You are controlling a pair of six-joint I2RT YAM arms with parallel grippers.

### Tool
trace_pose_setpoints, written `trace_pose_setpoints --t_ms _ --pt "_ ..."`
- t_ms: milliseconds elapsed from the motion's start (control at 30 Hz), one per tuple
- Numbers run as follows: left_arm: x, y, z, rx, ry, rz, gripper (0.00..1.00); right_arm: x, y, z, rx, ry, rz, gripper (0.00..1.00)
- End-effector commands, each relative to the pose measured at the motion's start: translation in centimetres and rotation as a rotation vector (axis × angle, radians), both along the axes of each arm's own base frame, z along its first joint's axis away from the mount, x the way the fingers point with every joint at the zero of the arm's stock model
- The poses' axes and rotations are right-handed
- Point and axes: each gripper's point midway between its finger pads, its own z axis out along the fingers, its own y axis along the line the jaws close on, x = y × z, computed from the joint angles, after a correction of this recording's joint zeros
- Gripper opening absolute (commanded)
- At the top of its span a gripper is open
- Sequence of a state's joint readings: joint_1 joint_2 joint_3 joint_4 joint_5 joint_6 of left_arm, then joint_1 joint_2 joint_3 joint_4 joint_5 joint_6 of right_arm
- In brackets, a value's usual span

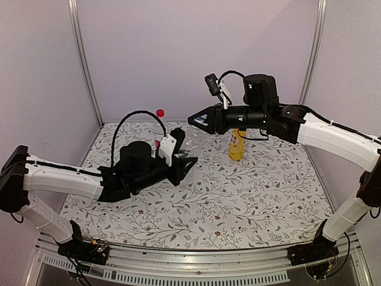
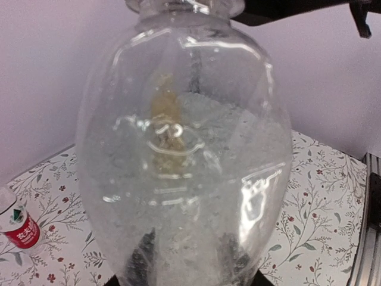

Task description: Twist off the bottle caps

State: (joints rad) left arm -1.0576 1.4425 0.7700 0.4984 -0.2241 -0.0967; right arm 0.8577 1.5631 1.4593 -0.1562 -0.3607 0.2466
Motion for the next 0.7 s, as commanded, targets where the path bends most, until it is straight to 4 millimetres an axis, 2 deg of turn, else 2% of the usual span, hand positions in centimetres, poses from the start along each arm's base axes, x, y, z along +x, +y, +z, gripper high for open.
trace_pose_setpoints --t_ms 0,200,333,400,467,567,667 --pt "-0.2 -0.7 1.2 -0.013 -0.026 -0.002 0.35 -0.4 0.4 1.0 0.019 -0.018 0.015 0.44" --pt "-0.2 -0.7 1.2 -0.010 -0.028 -0.002 0.35 -0.5 0.5 0.7 0.017 -0.014 0.023 0.36" --pt "-0.3 -0.7 1.4 -0.008 -0.034 -0.005 0.35 -0.9 0.6 0.9 0.019 -0.024 0.051 0.24" --pt "-0.7 -0.8 1.4 -0.002 -0.042 -0.033 0.35 -1.8 0.6 1.3 0.017 -0.060 0.109 0.16" --pt "-2.4 -1.3 1.6 0.006 -0.060 -0.141 0.35 -3.6 0.6 1.6 0.019 -0.114 0.227 0.11" --pt "-5.7 -2.1 1.1 0.017 -0.050 -0.373 0.35 -7.7 0.2 1.5 0.016 -0.251 0.473 0.11" --pt "-9.3 -2.2 0.9 -0.002 -0.018 -0.597 0.35 -9.7 -0.8 1.8 0.037 -0.338 0.613 0.10"
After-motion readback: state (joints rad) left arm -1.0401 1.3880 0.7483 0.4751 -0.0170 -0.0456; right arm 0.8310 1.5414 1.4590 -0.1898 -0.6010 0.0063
